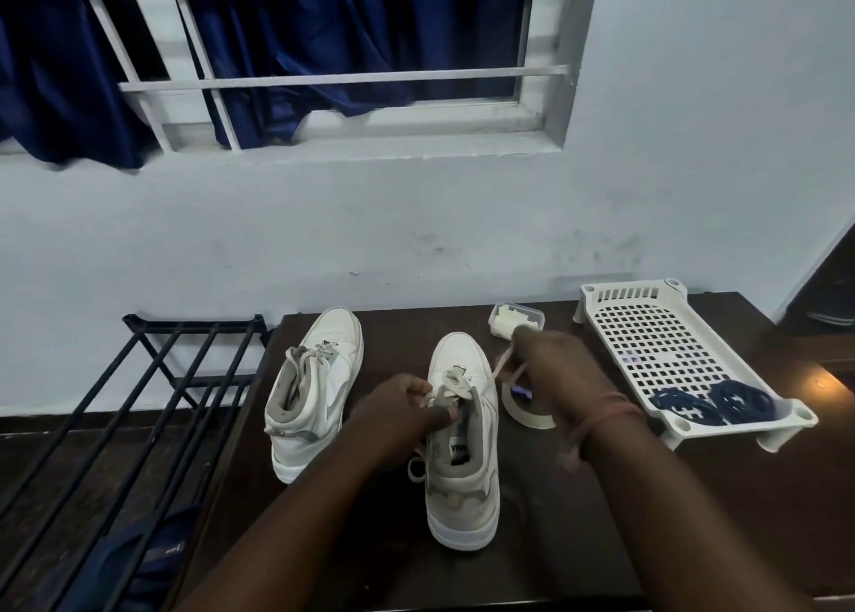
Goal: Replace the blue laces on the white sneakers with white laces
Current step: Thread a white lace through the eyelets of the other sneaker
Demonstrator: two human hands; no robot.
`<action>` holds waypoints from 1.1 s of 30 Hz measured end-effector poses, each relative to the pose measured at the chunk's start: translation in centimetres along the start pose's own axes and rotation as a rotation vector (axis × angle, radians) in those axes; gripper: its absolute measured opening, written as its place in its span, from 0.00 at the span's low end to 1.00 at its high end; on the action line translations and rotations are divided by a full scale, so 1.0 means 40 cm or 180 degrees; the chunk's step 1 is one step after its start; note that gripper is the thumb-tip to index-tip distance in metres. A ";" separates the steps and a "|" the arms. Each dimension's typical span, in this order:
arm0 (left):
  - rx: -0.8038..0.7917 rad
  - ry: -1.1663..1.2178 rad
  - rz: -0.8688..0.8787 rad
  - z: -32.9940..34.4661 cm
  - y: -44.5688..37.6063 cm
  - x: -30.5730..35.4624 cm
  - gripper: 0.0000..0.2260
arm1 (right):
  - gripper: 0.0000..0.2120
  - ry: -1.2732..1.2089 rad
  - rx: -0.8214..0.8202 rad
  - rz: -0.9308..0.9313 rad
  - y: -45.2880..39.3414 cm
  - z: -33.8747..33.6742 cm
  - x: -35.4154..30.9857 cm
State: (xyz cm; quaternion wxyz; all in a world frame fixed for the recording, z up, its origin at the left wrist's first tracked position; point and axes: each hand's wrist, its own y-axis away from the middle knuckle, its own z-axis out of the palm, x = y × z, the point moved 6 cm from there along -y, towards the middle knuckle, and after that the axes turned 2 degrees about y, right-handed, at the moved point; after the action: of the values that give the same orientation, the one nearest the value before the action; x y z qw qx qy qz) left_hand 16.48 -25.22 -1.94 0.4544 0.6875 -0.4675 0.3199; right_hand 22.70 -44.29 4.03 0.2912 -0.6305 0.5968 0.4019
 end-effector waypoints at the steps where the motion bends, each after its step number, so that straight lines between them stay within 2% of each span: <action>1: -0.0027 -0.0010 -0.0020 0.003 0.002 0.000 0.29 | 0.07 -0.1406 0.0252 0.0266 0.005 -0.027 -0.008; 2: -0.0044 -0.0012 -0.0014 0.006 0.006 0.002 0.29 | 0.09 -0.2595 0.0466 0.0422 0.014 -0.048 -0.018; 3: -0.0044 -0.0014 -0.0007 0.008 0.007 0.005 0.28 | 0.10 -0.2907 0.0619 0.0425 0.016 -0.070 -0.009; 4: -0.0030 -0.0027 -0.0009 0.009 0.008 0.006 0.26 | 0.11 -0.2746 0.0672 0.0419 0.019 -0.082 -0.007; 5: -0.0011 -0.0037 -0.0012 0.009 0.010 0.008 0.24 | 0.11 -0.1844 0.0772 0.0388 0.015 -0.094 -0.002; 7: 0.0010 -0.0087 0.0009 0.007 0.012 0.011 0.19 | 0.09 0.0501 0.0531 0.0191 0.013 -0.080 0.010; 8: 0.0015 -0.0111 0.0034 0.007 0.013 0.014 0.18 | 0.12 0.1005 0.0254 0.0272 0.010 -0.051 0.030; 9: 0.0015 -0.0121 0.0056 0.007 0.014 0.017 0.17 | 0.18 0.1190 -0.0187 0.0409 0.014 -0.009 0.057; 11: 0.0023 -0.0147 0.0066 0.008 0.017 0.024 0.13 | 0.27 0.1448 -0.0568 0.0604 0.019 0.054 0.086; 13: 0.0058 -0.0133 0.0036 0.008 0.017 0.023 0.09 | 0.25 0.1453 -0.0705 0.0699 0.021 0.067 0.084; 14: 0.0064 -0.0099 0.0020 0.006 0.017 0.022 0.10 | 0.22 0.1118 -0.0643 0.0741 0.022 0.059 0.079; 17: 0.0019 0.0034 -0.0153 -0.001 0.018 0.017 0.18 | 0.18 0.0481 -0.0025 0.0915 0.012 -0.024 0.072; 20: -0.0098 0.0270 -0.0292 -0.004 0.018 0.019 0.16 | 0.20 0.0587 0.0231 0.0952 0.017 -0.072 0.075; 23: -0.0032 0.0369 -0.0211 -0.013 0.011 0.029 0.14 | 0.20 0.0498 -0.0101 0.0938 0.014 -0.049 0.083; 26: 0.0150 0.0378 -0.0164 -0.034 -0.001 0.025 0.12 | 0.22 0.1138 -0.0627 0.0699 0.014 -0.013 0.080; 29: 0.0235 0.0292 -0.0134 -0.051 -0.005 0.022 0.08 | 0.17 0.1270 -0.0536 0.0656 0.003 -0.024 0.085; 31: 0.0356 0.0234 -0.0132 -0.064 -0.006 0.017 0.08 | 0.16 0.1086 -0.0403 0.0775 0.005 -0.038 0.095; 33: 0.0489 0.0145 -0.0127 -0.078 -0.003 0.019 0.08 | 0.17 0.1237 -0.0355 0.0782 0.011 -0.049 0.096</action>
State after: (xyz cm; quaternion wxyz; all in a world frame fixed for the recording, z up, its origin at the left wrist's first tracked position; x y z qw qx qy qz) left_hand 16.84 -22.58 -0.11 0.4171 0.7221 -0.4173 0.3612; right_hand 22.43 -48.00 1.79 0.0844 -0.6338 0.6908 0.3377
